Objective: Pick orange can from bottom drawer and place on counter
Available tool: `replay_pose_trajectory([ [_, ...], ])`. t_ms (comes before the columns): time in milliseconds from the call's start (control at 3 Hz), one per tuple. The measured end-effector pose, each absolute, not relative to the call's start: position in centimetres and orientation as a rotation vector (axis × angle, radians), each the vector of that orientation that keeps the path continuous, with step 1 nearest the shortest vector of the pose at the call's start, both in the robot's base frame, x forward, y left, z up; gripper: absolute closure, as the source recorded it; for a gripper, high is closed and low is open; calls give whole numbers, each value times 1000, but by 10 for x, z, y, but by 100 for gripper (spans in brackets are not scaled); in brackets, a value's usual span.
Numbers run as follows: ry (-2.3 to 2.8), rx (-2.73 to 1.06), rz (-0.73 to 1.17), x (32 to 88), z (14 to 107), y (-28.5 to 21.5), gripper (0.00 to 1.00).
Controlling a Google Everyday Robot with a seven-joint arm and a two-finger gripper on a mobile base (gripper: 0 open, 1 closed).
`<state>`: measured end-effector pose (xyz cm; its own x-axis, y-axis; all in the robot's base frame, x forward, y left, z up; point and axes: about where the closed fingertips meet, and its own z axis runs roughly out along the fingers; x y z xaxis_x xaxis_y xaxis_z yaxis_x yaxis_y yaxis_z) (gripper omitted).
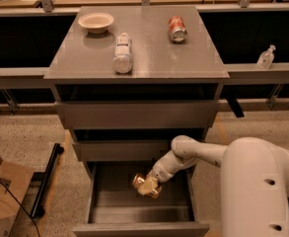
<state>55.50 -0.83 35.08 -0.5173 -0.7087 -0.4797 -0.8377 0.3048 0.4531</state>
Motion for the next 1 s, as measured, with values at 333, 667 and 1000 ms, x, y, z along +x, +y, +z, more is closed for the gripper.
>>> replay_pose_trajectory([
  [333,2397,-1428,1031,525,402,-20,100],
  [667,2462,-1377,969,486,458,-39,100],
  [1000,2533,-1322,877,448,515,-66,100],
])
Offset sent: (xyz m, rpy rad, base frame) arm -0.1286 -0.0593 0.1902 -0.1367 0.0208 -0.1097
